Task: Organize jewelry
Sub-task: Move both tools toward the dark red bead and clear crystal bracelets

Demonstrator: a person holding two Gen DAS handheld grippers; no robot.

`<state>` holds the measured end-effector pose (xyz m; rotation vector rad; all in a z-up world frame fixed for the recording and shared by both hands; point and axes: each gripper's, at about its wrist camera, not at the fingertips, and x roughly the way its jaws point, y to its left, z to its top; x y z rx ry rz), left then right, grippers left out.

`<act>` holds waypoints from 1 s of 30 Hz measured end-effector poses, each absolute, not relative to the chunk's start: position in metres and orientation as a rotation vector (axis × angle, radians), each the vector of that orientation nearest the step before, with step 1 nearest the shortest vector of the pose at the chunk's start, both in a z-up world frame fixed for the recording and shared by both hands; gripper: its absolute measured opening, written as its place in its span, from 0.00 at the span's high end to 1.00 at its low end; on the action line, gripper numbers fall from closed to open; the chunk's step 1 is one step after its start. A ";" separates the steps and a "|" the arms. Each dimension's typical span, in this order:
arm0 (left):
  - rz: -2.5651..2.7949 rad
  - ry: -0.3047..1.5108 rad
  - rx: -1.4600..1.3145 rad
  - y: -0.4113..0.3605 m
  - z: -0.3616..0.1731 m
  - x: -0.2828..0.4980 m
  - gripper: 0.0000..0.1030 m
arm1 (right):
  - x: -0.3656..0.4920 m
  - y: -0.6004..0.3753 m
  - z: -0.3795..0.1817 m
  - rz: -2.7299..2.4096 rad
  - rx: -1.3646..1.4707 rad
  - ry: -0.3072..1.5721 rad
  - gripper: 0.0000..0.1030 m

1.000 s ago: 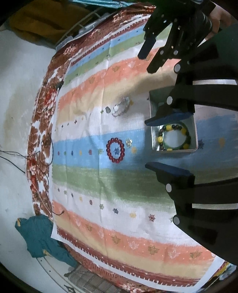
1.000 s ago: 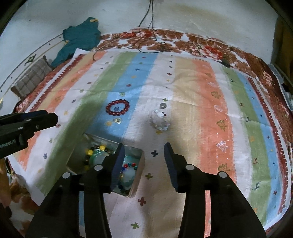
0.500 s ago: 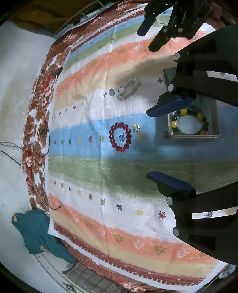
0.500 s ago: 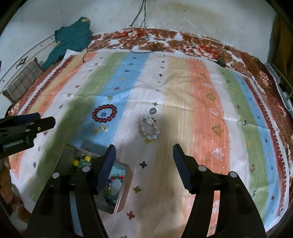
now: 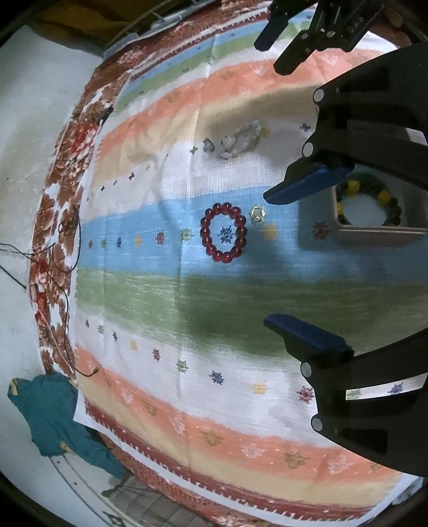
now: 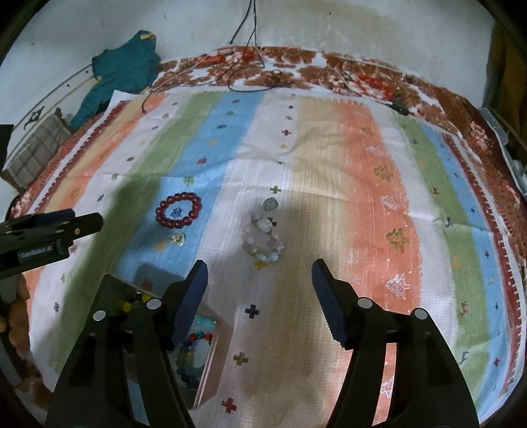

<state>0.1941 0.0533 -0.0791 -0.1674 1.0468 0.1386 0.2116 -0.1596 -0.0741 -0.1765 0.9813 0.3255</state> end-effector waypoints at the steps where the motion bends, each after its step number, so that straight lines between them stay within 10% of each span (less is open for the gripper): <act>1: 0.139 1.049 -0.163 0.053 -0.080 0.196 0.33 | 0.213 -0.159 -0.075 0.324 -0.178 0.982 0.37; 30: 0.137 1.144 -0.147 0.074 -0.136 0.269 0.30 | 0.274 -0.151 -0.133 0.322 -0.204 1.109 0.37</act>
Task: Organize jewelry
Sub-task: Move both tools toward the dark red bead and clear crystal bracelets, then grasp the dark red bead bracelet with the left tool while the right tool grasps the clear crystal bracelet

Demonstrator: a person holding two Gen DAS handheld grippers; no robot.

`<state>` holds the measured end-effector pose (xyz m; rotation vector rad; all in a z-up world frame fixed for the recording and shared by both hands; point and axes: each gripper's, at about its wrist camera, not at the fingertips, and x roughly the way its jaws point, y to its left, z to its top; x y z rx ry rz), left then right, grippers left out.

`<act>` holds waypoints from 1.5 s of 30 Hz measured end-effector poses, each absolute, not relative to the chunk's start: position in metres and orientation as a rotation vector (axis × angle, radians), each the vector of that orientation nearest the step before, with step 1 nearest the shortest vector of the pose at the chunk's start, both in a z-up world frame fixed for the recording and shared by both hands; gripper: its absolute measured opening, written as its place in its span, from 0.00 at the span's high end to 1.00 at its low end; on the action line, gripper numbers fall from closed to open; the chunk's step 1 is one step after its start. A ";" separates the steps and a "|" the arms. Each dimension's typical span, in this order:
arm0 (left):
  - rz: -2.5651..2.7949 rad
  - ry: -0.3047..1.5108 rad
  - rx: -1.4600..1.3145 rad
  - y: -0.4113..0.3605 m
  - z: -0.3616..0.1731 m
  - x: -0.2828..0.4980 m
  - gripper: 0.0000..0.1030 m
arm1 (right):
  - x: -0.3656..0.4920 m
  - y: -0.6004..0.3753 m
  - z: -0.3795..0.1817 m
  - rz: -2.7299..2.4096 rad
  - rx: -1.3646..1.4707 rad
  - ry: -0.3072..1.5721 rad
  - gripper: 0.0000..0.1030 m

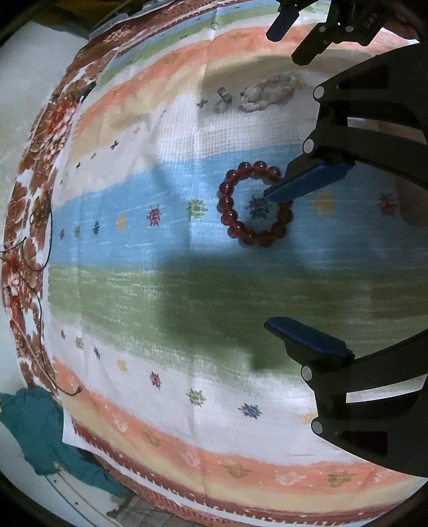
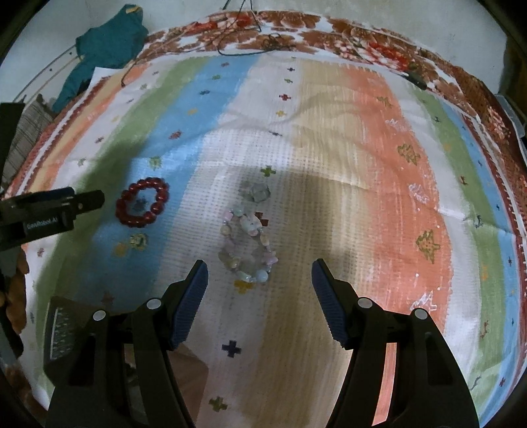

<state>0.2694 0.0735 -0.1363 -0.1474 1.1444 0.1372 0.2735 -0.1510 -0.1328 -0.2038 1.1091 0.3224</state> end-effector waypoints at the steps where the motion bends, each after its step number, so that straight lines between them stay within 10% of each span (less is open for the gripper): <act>1: 0.135 1.146 -0.144 0.073 -0.138 0.272 0.30 | 0.274 -0.150 -0.134 0.323 -0.208 1.112 0.37; 24: 0.080 1.217 -0.058 0.066 -0.178 0.302 0.32 | 0.298 -0.140 -0.174 0.356 -0.297 1.178 0.39; 29: 0.086 1.215 -0.034 0.064 -0.177 0.299 0.62 | 0.300 -0.138 -0.175 0.352 -0.305 1.173 0.51; 34: 0.076 1.207 -0.021 0.065 -0.178 0.298 0.87 | 0.301 -0.138 -0.175 0.367 -0.292 1.177 0.86; 45: 0.080 1.207 -0.034 0.064 -0.163 0.291 0.88 | 0.297 -0.142 -0.161 0.373 -0.268 1.149 0.87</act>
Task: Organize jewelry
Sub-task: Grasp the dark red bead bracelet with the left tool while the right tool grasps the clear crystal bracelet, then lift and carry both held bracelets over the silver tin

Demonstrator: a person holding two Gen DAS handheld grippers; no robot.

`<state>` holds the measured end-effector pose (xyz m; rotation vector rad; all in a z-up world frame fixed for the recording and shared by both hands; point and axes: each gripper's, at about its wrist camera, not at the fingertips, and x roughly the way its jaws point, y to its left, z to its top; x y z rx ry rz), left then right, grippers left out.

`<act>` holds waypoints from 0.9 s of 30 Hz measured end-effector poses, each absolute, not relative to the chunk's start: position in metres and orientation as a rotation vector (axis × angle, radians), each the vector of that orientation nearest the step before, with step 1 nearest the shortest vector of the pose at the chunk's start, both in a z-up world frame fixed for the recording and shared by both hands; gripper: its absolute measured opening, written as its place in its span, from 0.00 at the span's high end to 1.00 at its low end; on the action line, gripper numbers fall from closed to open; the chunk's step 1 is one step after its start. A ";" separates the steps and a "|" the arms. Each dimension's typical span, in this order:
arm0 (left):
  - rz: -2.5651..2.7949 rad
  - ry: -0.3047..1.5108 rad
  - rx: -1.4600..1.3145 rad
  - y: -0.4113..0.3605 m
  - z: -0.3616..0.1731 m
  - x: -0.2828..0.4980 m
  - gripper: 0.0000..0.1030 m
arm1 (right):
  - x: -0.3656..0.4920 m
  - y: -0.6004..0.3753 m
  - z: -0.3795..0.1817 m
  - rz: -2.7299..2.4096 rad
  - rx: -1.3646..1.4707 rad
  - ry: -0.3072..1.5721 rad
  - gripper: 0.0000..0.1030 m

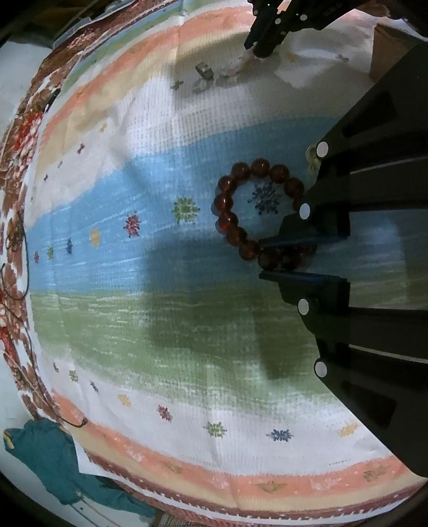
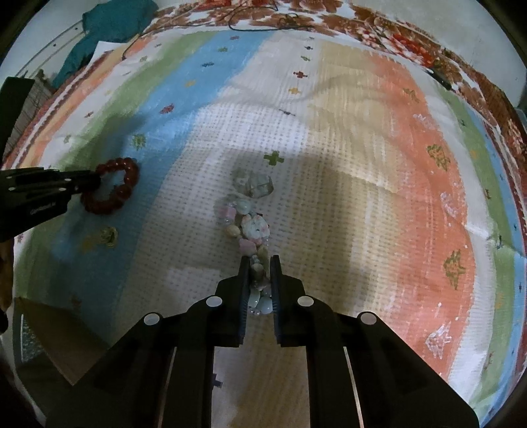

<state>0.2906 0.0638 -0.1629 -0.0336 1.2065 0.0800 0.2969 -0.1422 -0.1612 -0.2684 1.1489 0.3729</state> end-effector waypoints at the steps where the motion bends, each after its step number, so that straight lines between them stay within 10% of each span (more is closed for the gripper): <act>1: 0.080 1.200 -0.035 0.063 -0.159 0.288 0.88 | 0.295 -0.142 -0.157 0.375 -0.268 1.141 0.87; 27: 0.058 1.103 -0.072 0.047 -0.088 0.244 0.88 | 0.253 -0.138 -0.095 0.410 -0.227 1.026 0.87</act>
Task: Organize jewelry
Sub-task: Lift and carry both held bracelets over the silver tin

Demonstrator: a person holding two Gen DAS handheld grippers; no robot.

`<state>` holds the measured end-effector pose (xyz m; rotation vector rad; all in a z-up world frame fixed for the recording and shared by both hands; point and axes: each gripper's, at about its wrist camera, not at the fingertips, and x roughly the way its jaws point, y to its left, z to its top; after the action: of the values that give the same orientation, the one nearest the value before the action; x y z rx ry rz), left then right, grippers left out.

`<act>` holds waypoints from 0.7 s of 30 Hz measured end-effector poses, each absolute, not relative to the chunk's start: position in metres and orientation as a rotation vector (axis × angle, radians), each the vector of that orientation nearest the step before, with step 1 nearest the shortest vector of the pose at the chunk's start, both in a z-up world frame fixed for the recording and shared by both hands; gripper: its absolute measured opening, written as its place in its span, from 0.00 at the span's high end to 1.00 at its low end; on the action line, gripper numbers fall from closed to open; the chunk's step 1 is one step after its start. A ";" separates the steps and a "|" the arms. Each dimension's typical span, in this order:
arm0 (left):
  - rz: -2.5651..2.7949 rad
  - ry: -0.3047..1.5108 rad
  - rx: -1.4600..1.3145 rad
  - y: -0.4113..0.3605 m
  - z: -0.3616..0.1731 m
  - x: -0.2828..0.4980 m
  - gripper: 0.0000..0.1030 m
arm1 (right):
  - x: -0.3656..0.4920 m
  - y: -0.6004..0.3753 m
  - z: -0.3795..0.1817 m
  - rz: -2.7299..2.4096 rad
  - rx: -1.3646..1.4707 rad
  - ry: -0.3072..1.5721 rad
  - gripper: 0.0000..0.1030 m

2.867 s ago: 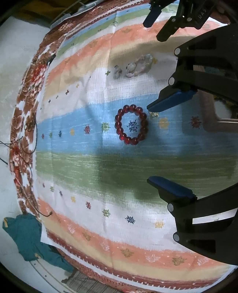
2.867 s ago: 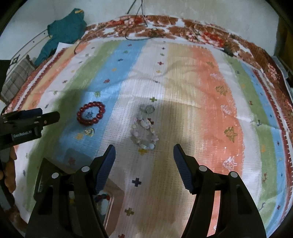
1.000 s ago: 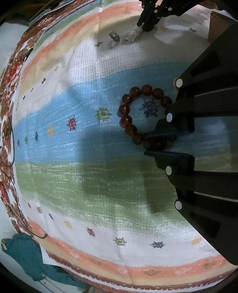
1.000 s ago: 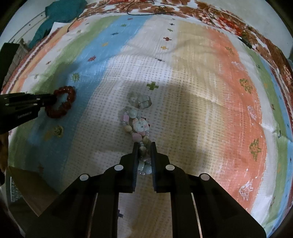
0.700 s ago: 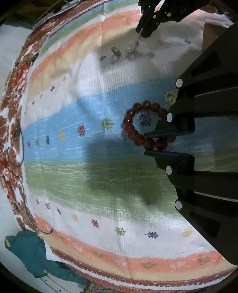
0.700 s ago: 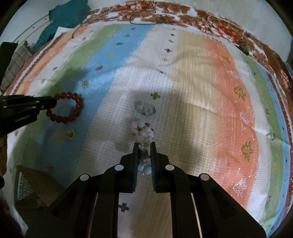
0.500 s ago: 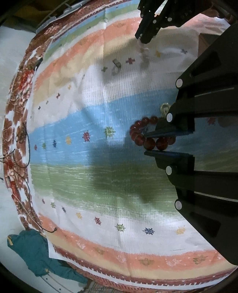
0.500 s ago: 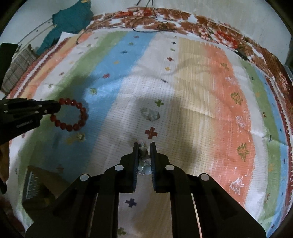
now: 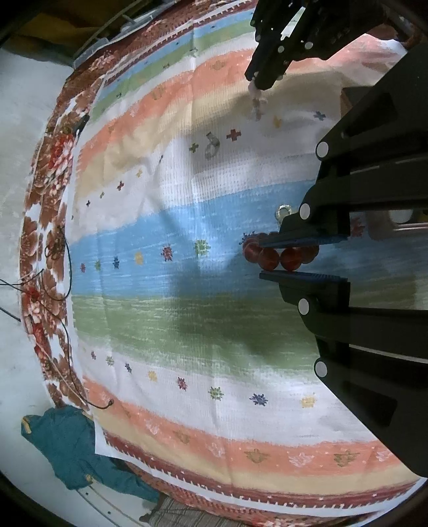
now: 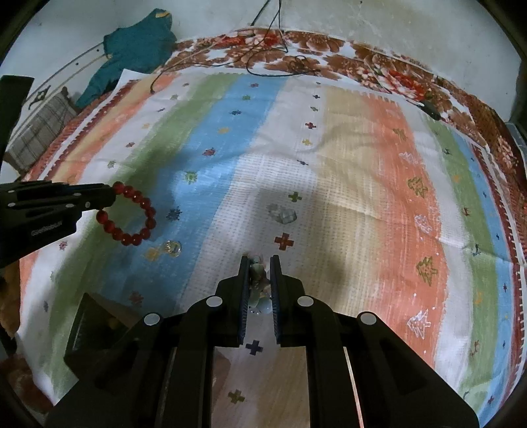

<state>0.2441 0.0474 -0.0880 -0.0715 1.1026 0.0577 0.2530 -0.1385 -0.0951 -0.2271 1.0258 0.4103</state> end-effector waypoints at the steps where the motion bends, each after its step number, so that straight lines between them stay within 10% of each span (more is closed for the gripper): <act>1: 0.057 1.098 -0.075 0.047 -0.085 0.242 0.88 | 0.251 -0.138 -0.093 0.410 -0.226 1.022 0.87; 21: 0.018 0.997 -0.122 0.042 -0.039 0.194 0.88 | 0.205 -0.135 -0.051 0.431 -0.209 0.927 0.90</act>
<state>0.1941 0.0417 -0.0389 -0.1220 0.9966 0.0175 0.2053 -0.1348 -0.0511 -0.2089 0.9272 0.4313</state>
